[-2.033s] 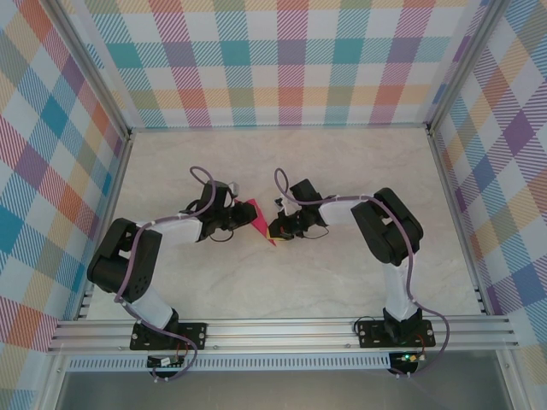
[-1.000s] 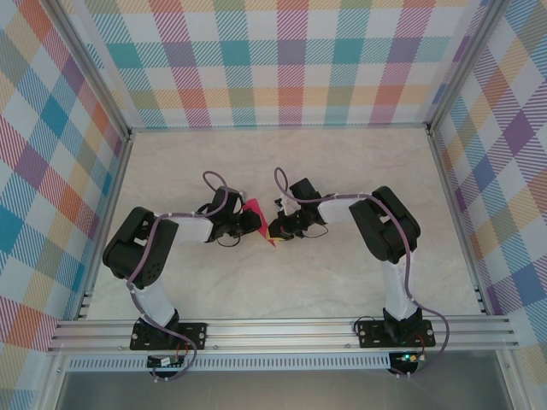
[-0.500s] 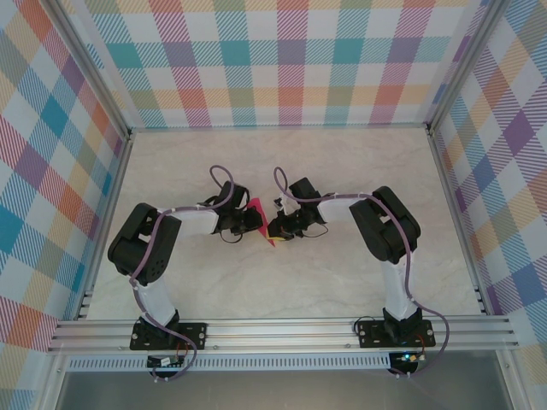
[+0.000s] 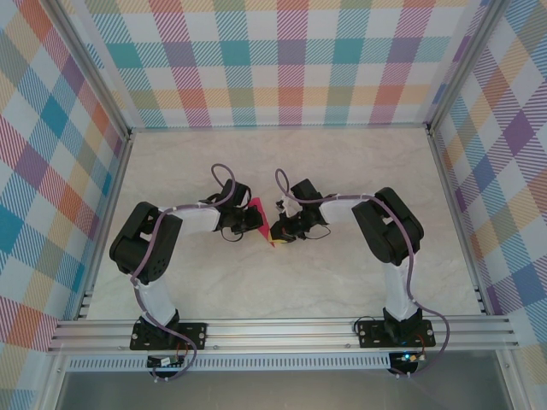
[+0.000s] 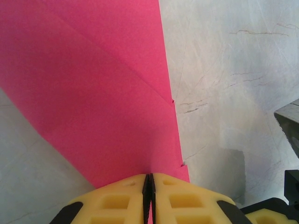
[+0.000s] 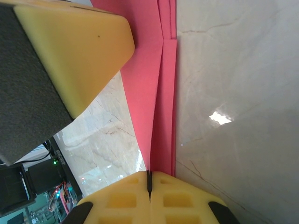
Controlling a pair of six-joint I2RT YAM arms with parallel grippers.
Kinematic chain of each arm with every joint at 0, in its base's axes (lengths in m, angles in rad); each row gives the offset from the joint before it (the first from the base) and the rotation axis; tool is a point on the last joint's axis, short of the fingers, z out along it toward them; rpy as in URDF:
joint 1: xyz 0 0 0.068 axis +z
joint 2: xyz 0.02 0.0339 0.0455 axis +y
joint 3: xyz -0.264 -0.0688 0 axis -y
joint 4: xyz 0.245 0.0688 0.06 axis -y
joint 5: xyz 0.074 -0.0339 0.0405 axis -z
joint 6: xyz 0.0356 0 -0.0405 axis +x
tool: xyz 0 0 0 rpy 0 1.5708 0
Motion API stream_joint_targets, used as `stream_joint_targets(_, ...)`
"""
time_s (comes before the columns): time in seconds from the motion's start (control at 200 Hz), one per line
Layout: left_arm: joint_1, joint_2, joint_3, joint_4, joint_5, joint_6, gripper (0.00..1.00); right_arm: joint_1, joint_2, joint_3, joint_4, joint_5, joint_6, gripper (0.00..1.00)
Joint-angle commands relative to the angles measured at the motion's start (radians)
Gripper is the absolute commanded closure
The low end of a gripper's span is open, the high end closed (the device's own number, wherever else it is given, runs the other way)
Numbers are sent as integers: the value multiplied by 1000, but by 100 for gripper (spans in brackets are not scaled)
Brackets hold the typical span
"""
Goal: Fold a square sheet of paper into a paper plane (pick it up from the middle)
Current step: Fold the wing for the fifth time at the center of the table.
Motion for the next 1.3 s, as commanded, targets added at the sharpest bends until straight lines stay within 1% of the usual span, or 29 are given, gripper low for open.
stream_joint_targets(0.0,-6,57,3,-70,-85,13,87,2,-12,-9,-59,-12,-15,99)
stream_joint_targets(0.15,-7,63,9,-78,-81,11,87,2,-103,-32,-43,15,-1,86)
stream_joint_targets(0.235,-7,67,13,-85,-81,10,87,10,-157,-26,-76,73,-22,83)
stream_joint_targets(0.34,-7,72,16,-90,-81,6,87,40,-181,6,-127,135,-57,83)
stream_joint_targets(0.47,-7,73,17,-93,-83,1,87,64,-147,39,-133,141,-58,86)
stream_joint_targets(0.57,-8,73,17,-97,-83,1,87,65,-110,57,-126,140,-47,88)
stream_joint_targets(0.71,-9,72,20,-105,-87,2,87,65,-62,80,-138,139,-46,90)
stream_joint_targets(1.03,-9,76,28,-116,-95,-1,87,65,-40,65,-191,236,-52,93)
stream_joint_targets(1.295,-8,82,38,-122,-97,4,87,63,-36,15,-183,232,-35,94)
